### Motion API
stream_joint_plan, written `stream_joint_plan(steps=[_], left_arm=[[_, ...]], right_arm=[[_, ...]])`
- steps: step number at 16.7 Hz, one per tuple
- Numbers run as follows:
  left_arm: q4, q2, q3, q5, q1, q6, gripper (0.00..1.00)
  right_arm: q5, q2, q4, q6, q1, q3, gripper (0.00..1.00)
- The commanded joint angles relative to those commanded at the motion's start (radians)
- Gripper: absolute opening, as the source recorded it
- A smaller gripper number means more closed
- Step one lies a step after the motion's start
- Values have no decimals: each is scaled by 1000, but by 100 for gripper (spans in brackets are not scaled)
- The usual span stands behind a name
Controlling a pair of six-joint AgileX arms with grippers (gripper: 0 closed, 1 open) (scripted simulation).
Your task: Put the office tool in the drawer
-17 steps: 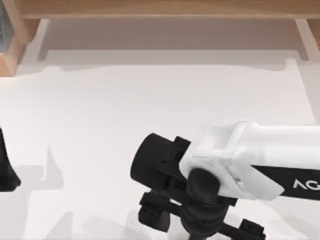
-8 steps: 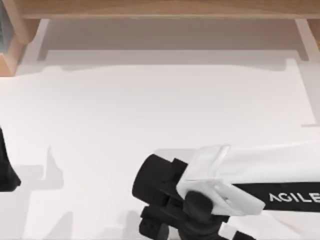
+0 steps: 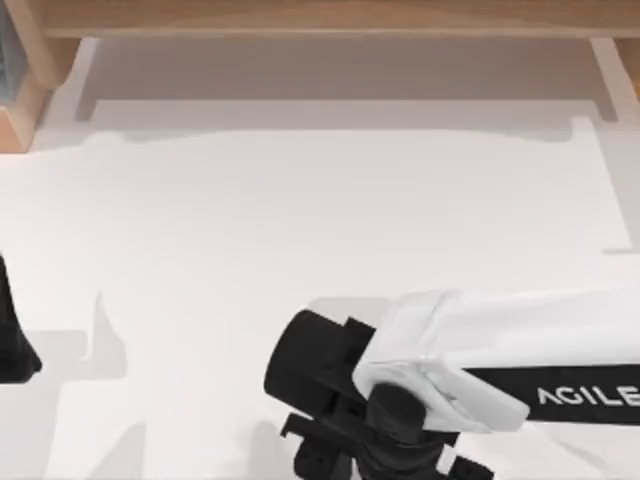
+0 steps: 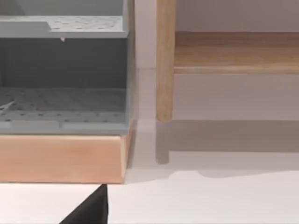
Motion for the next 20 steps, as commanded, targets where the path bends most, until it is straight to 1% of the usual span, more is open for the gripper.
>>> stream_joint_plan(steps=[7,8,17,20], left_arm=[[0,0,0,0,0,0,100],[0,0,0,0,0,0,100],[0,0,0,0,0,0,100],[0,0,0,0,0,0,100]], right_arm=[[0,0,0,0,0,0,2],[0,0,0,0,0,0,0],[0,-3,-4,1,-1,2,0],[0,-27,-55,1,-2,28,0]])
